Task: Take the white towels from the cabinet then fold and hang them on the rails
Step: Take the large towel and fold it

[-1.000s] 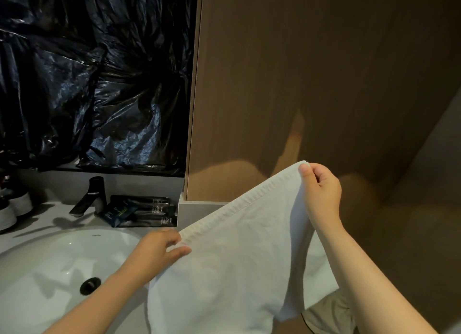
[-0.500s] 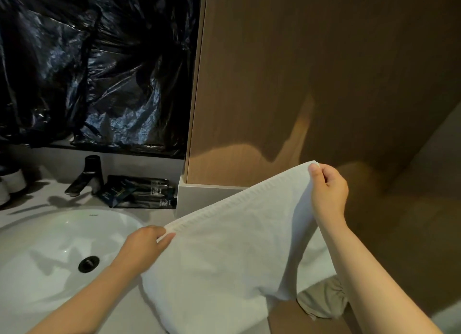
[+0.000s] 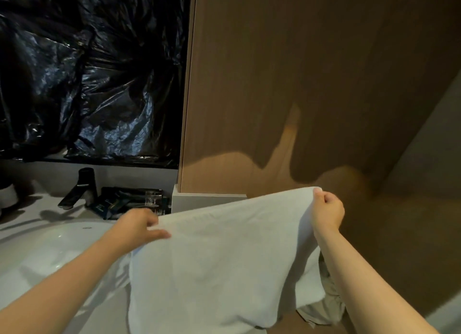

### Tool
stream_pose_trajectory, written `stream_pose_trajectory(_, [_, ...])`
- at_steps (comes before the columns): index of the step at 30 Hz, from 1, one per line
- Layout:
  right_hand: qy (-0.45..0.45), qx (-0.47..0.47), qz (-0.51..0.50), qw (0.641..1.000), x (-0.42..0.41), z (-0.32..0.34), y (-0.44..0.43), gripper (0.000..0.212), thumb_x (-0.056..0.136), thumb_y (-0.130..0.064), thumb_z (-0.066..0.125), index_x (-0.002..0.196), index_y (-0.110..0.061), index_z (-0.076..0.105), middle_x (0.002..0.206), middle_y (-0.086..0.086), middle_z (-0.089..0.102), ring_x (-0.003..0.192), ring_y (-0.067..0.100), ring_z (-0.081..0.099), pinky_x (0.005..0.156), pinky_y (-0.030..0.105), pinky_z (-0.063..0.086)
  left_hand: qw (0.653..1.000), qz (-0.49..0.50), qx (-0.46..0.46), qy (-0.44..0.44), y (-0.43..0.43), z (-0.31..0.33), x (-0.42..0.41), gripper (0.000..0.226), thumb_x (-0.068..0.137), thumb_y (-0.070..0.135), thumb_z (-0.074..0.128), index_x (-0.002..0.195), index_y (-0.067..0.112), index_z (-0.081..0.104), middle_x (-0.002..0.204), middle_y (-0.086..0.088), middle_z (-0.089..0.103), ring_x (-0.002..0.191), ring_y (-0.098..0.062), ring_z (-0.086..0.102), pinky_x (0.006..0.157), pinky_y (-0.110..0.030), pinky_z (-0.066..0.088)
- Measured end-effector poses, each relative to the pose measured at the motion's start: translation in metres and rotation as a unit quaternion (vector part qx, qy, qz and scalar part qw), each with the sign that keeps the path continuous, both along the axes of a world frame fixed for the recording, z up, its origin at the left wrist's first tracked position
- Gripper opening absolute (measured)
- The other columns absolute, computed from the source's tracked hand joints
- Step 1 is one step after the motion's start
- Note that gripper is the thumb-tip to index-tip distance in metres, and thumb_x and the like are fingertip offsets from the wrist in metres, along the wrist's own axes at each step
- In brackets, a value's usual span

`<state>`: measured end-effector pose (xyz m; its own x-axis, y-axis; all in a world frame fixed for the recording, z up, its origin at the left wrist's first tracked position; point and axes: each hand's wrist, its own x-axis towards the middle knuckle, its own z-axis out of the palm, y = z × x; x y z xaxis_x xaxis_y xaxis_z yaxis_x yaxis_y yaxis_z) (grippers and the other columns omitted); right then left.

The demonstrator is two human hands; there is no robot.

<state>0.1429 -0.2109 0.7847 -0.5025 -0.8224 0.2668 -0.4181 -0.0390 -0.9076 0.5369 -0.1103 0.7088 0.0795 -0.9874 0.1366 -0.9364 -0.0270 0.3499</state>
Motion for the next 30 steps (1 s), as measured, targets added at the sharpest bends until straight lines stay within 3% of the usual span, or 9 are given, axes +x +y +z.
stream_pose_trajectory(4, [0.002,0.055,-0.013,0.998,0.001,-0.024,0.003,0.035,0.102,-0.031,0.047,0.106,-0.002,0.066,0.097,0.01,0.064,0.091,0.02,0.057,0.081,0.029,0.043,0.997,-0.003,0.054,-0.05,0.014,-0.044,0.0,0.039,0.078,0.058,0.068,0.083,0.02,0.063,0.089,0.006,0.06,0.082,-0.013,0.057,0.074,-0.026,0.046])
stream_pose_trajectory(10, [-0.007,0.068,-0.029,0.997,-0.003,-0.041,0.004,0.034,0.102,-0.029,0.046,0.111,-0.001,0.064,0.103,0.012,0.064,0.095,0.023,0.057,0.085,0.031,0.043,0.994,0.025,0.091,-0.06,0.033,-0.074,0.013,0.038,0.083,0.06,0.059,0.088,0.023,0.067,0.092,0.01,0.059,0.081,-0.009,0.053,0.07,-0.022,0.041])
stream_pose_trajectory(14, [-0.005,0.065,-0.032,0.997,-0.005,-0.046,0.003,0.036,0.103,-0.029,0.045,0.113,0.0,0.064,0.11,0.016,0.065,0.105,0.031,0.06,0.087,0.033,0.043,0.996,0.063,0.054,-0.029,0.037,-0.077,0.018,0.032,0.092,0.048,0.056,0.093,0.018,0.065,0.096,0.004,0.064,0.088,-0.015,0.059,0.073,-0.025,0.042])
stream_pose_trajectory(19, [-0.031,0.055,-0.045,0.997,-0.009,-0.035,0.001,0.036,0.103,-0.03,0.046,0.114,-0.001,0.064,0.107,0.013,0.065,0.104,0.028,0.06,0.087,0.031,0.044,0.992,0.124,-0.017,0.01,0.02,-0.045,0.013,0.032,0.098,0.043,0.045,0.085,0.015,0.055,0.077,-0.002,0.064,0.078,-0.025,0.062,0.065,-0.034,0.047])
stream_pose_trajectory(24, [-0.088,0.041,-0.058,0.994,-0.02,-0.017,-0.002,0.032,0.102,-0.029,0.048,0.097,-0.002,0.064,0.093,0.011,0.061,0.091,0.024,0.057,0.084,0.032,0.044,0.985,0.13,-0.086,0.073,0.004,0.01,0.017,0.038,0.093,0.045,0.055,0.071,0.013,0.056,0.064,-0.001,0.058,0.063,-0.018,0.054,0.057,-0.034,0.04])
stream_pose_trajectory(27, [-0.11,0.028,-0.068,0.991,-0.024,-0.005,-0.001,0.03,0.102,-0.029,0.047,0.09,-0.005,0.062,0.089,0.011,0.06,0.088,0.024,0.057,0.081,0.03,0.045,0.981,0.132,-0.11,0.094,-0.004,0.04,0.011,0.032,0.092,0.042,0.058,0.075,0.015,0.06,0.07,-0.001,0.061,0.068,-0.02,0.055,0.057,-0.034,0.039])
stream_pose_trajectory(30, [-0.125,0.012,-0.067,0.99,-0.027,0.005,0.0,0.029,0.103,-0.029,0.046,0.09,-0.007,0.06,0.089,0.01,0.058,0.088,0.022,0.055,0.081,0.03,0.044,0.974,0.137,-0.137,0.115,-0.013,0.065,0.005,0.023,0.094,0.037,0.057,0.085,0.016,0.061,0.082,-0.003,0.059,0.08,-0.023,0.055,0.066,-0.034,0.04])
